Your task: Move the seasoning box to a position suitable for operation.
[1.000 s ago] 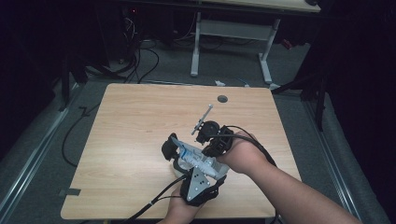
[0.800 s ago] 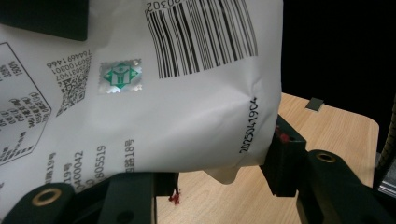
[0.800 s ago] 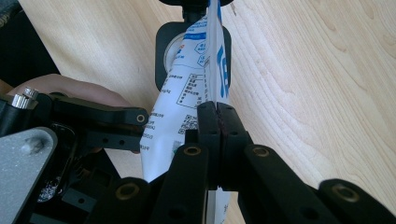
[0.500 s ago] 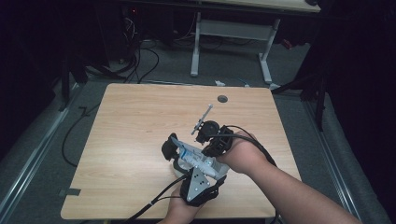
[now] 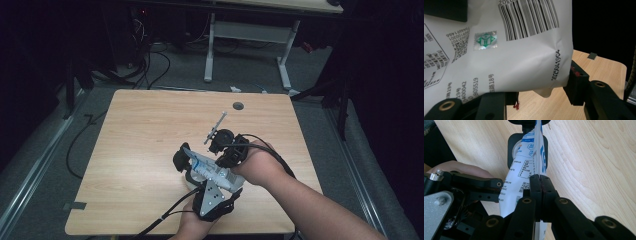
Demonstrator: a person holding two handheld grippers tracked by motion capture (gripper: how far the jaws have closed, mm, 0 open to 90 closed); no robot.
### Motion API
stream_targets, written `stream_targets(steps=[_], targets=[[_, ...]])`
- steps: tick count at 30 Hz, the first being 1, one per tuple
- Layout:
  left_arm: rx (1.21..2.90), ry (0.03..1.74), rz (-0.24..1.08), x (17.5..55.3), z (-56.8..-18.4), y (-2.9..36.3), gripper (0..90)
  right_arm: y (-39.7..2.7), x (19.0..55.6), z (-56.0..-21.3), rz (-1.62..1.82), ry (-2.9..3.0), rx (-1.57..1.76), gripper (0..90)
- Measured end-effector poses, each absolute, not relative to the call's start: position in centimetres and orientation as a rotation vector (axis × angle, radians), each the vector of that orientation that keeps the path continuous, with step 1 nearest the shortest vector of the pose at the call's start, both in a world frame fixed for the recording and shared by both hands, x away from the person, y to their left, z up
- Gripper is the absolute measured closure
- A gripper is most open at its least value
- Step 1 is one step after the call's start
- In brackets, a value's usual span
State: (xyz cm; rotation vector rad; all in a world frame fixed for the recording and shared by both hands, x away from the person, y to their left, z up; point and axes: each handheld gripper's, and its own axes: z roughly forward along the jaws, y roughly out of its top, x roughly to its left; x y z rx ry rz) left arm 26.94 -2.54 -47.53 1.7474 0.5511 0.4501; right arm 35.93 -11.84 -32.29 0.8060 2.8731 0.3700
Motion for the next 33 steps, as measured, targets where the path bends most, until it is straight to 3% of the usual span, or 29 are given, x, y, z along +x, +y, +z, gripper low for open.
stream_targets(steps=[33], targets=[[1.740,0.560,0.444,27.08,-47.32,-2.75,53.5,-11.91,36.18,-32.24,0.370,2.871,0.800,90.0]])
